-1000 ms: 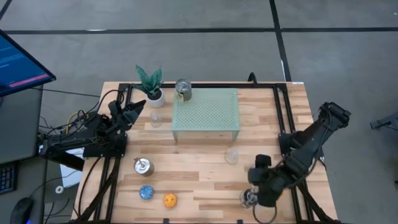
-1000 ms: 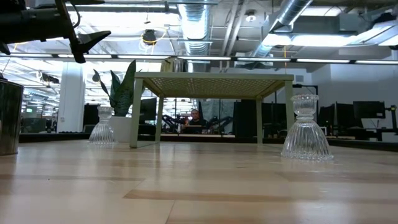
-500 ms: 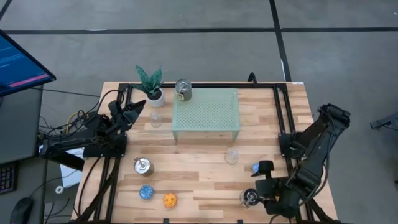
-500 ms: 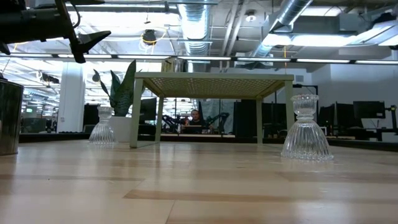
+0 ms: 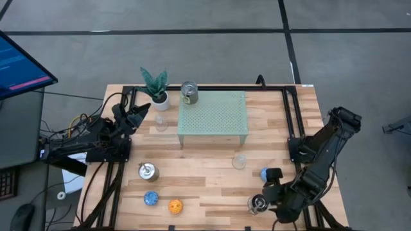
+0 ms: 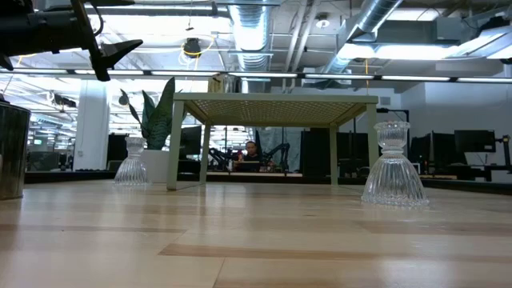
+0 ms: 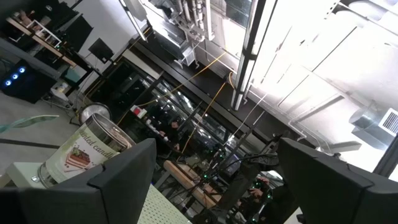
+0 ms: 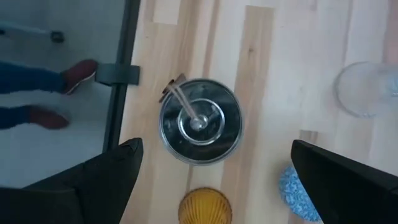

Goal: Pick & Place candle stick holders
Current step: Put the bottom silver scented candle can on the shelf

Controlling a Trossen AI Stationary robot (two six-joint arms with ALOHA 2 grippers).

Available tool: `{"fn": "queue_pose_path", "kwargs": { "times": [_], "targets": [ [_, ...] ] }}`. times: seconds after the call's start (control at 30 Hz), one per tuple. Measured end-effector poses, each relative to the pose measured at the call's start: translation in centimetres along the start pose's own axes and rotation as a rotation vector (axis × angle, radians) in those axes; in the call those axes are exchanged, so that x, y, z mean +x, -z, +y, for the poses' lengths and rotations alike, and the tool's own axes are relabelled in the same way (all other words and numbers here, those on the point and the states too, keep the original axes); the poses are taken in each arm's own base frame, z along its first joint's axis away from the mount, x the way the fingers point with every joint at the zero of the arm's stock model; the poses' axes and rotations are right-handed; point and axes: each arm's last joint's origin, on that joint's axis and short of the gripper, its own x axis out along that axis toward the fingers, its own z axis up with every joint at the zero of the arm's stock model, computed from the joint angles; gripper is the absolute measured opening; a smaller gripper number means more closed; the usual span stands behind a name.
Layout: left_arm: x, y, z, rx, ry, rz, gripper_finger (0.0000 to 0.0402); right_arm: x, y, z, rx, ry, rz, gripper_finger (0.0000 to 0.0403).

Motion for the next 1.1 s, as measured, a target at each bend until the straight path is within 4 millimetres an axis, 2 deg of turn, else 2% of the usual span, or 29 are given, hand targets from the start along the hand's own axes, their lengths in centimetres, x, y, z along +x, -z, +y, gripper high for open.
{"fn": "queue_pose_path", "kwargs": {
  "times": [0.1,0.37,0.53,0.8,1.1],
  "targets": [
    [0.0,0.0,0.0,0.0,0.0,0.0,0.0337,0.4,0.0,0.0,-0.031,-0.022,-0.004,0.04],
    [0.0,0.0,0.0,0.0,0.0,0.0,0.0337,3.0,0.7,-0.4,-0.027,-0.052,-0.006,0.04],
    [0.0,0.0,0.0,0.0,0.0,0.0,0.0337,3.5,0.4,-0.4,-0.06,-0.057,-0.02,0.04],
    [0.0,0.0,0.0,0.0,0.0,0.0,0.0337,7.3,-0.2,0.1,-0.086,-0.026,0.063,0.04],
    [0.0,0.0,0.0,0.0,0.0,0.0,0.0337,7.5,-0.7,0.0,-0.097,-0.025,0.057,0.04]
  ]
}}
